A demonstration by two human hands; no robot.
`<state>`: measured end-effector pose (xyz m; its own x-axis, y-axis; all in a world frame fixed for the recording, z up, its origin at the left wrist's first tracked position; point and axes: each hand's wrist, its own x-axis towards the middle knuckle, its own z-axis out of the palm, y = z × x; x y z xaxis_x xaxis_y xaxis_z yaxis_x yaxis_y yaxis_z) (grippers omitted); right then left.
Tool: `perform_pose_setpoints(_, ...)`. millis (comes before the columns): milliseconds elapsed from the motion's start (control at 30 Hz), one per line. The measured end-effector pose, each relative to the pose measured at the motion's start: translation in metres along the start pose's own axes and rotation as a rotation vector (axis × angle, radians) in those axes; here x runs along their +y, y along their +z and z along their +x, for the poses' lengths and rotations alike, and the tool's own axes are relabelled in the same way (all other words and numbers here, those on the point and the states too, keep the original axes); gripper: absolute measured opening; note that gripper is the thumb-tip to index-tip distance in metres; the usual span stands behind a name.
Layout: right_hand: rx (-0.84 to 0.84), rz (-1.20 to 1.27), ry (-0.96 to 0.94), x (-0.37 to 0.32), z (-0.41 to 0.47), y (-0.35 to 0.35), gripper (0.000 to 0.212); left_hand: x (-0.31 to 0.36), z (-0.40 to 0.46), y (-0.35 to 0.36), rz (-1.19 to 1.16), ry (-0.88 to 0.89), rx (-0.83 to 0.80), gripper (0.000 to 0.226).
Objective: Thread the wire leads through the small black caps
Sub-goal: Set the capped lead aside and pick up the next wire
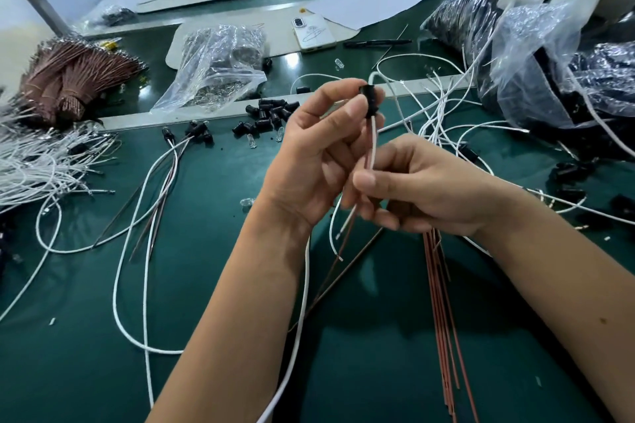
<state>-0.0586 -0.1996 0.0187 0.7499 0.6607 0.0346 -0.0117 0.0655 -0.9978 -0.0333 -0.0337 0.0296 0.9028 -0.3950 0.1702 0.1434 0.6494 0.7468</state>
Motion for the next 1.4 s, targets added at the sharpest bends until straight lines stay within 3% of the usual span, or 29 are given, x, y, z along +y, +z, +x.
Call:
perform_pose_setpoints(67, 0.017, 0.042, -0.038, 0.000, 0.000, -0.003, 0.025, 0.005, -0.001, -0.004, -0.088, 0.060, -0.046, 0.023)
perform_pose_setpoints(200, -0.102, 0.068, -0.057, -0.004, -0.003, -0.006, 0.030, 0.009, -0.004, -0.003, -0.284, 0.079, -0.319, 0.025)
perform_pose_setpoints(267, -0.136, 0.056, -0.043, -0.003, -0.003, -0.004, 0.031, 0.007, -0.004, -0.001, -0.311, 0.052, -0.326, 0.026)
perform_pose_setpoints(400, -0.079, 0.004, -0.024, -0.003, -0.002, -0.004, 0.035, 0.005, 0.001, -0.005, -0.201, 0.035, 0.042, 0.040)
perform_pose_setpoints(500, -0.007, -0.091, 0.011, -0.006, -0.003, -0.008, 0.036, 0.006, 0.005, -0.011, -0.224, 0.022, 0.262, 0.037)
perform_pose_setpoints(733, -0.134, -0.276, 0.203, -0.011, -0.009, -0.011, 0.035, 0.005, 0.008, -0.011, -0.049, 0.030, 0.429, 0.010)
perform_pose_setpoints(967, -0.351, -0.353, 0.380, -0.012, -0.013, -0.015, 0.030, 0.005, 0.007, -0.010, 0.076, 0.076, 0.461, 0.021)
perform_pose_setpoints(1033, -0.269, -0.334, 0.334, -0.009, -0.009, -0.014, 0.029, 0.004, 0.007, -0.010, 0.092, 0.068, 0.439, 0.016)
perform_pose_setpoints(1167, 0.223, -0.146, 0.103, 0.002, 0.005, -0.012, 0.035, 0.002, 0.005, -0.006, 0.197, 0.008, 0.352, 0.021)
perform_pose_setpoints(1233, 0.363, -0.088, 0.001, 0.005, 0.008, -0.011, 0.033, -0.002, 0.005, -0.004, 0.249, 0.001, 0.335, 0.022)
perform_pose_setpoints(1400, 0.362, -0.107, 0.011, 0.005, 0.008, -0.010, 0.029, -0.004, 0.007, -0.002, 0.148, -0.003, 0.394, 0.016)
